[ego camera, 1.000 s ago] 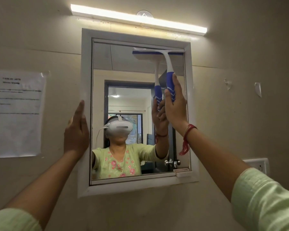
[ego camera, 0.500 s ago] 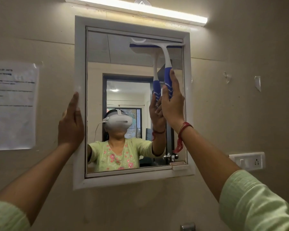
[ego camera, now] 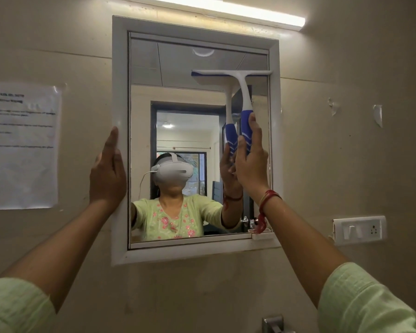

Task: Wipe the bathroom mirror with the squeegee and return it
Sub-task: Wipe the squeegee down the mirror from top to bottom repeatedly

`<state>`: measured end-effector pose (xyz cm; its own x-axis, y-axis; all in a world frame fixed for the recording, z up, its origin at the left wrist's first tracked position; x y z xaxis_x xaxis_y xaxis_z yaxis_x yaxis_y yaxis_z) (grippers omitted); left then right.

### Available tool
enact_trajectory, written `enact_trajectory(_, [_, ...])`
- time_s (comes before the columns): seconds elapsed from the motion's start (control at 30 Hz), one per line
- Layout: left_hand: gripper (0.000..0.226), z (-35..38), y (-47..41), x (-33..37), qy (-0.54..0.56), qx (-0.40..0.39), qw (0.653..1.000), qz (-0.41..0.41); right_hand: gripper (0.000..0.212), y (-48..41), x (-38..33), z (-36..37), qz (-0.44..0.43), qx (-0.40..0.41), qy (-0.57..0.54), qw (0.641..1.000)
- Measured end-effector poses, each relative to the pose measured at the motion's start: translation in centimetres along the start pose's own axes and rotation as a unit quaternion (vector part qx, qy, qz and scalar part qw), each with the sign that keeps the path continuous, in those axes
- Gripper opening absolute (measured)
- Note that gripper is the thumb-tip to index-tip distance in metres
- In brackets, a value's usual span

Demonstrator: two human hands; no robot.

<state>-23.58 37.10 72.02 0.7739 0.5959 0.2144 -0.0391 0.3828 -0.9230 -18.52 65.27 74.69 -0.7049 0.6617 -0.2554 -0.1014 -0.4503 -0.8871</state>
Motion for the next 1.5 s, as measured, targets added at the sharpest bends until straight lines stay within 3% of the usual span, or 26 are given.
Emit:
enact_trajectory(1.03, [0.043, 0.0, 0.0, -0.3, -0.003, -0.007, 1.0, -0.007, 0.053, 11.7, 1.9, -6.7, 0.034, -0.07, 0.048, 0.996])
enact_trajectory(1.5, [0.043, 0.1, 0.0, -0.3, -0.005, -0.004, 1.0, -0.02, 0.064, 18.2, 1.2, -10.3, 0.073, -0.089, 0.075, 0.99])
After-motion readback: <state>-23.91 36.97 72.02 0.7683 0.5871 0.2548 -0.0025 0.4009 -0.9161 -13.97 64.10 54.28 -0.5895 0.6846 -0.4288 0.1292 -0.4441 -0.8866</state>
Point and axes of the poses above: each hand's wrist, its own y-axis away from the middle knuckle, its own z-axis out of the palm, x = y × z, the point moved 1 cm from there along -y, towards the middle knuckle, and after that the axes turned 15 degrees about x, right-handed, at the moved point
